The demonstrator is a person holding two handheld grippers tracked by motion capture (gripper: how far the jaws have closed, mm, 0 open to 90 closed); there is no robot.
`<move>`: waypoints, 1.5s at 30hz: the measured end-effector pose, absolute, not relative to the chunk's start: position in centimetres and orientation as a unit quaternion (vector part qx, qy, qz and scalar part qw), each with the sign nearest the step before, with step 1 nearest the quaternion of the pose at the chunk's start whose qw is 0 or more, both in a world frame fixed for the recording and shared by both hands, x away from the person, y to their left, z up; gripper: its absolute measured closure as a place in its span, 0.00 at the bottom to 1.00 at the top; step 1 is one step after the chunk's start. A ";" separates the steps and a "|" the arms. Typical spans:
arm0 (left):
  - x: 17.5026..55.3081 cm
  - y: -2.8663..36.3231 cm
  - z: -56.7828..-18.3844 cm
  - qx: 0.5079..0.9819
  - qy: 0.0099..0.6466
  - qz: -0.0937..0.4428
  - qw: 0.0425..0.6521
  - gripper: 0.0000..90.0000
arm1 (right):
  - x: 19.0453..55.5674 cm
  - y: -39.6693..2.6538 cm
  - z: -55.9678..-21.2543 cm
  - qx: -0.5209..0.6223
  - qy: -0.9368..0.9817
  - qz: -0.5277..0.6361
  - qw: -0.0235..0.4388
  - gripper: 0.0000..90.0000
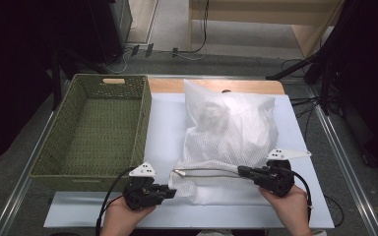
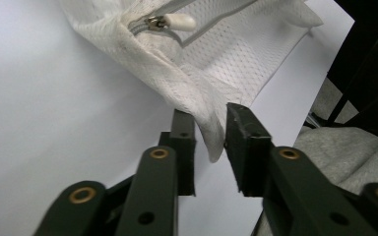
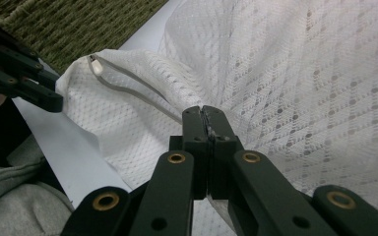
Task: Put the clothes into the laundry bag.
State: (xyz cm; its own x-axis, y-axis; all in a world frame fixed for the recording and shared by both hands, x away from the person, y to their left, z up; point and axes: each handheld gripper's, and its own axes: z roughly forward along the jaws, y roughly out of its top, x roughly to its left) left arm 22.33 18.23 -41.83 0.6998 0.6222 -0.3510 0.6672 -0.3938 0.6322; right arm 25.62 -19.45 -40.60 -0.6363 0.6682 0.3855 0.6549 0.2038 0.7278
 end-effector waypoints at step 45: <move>22.5 19.9 -40.2 0.819 0.390 0.013 0.420 0.46 | 27.4 -16.7 -41.8 0.369 0.799 0.471 0.063 0.46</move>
State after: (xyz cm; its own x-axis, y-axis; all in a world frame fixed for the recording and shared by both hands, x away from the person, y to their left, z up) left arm 22.50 19.93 -40.19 0.6949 0.6502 -0.3072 0.6289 -0.3423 0.6981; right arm 27.40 -16.67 -41.75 -0.7202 0.6487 0.2460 0.5298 0.2854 0.7987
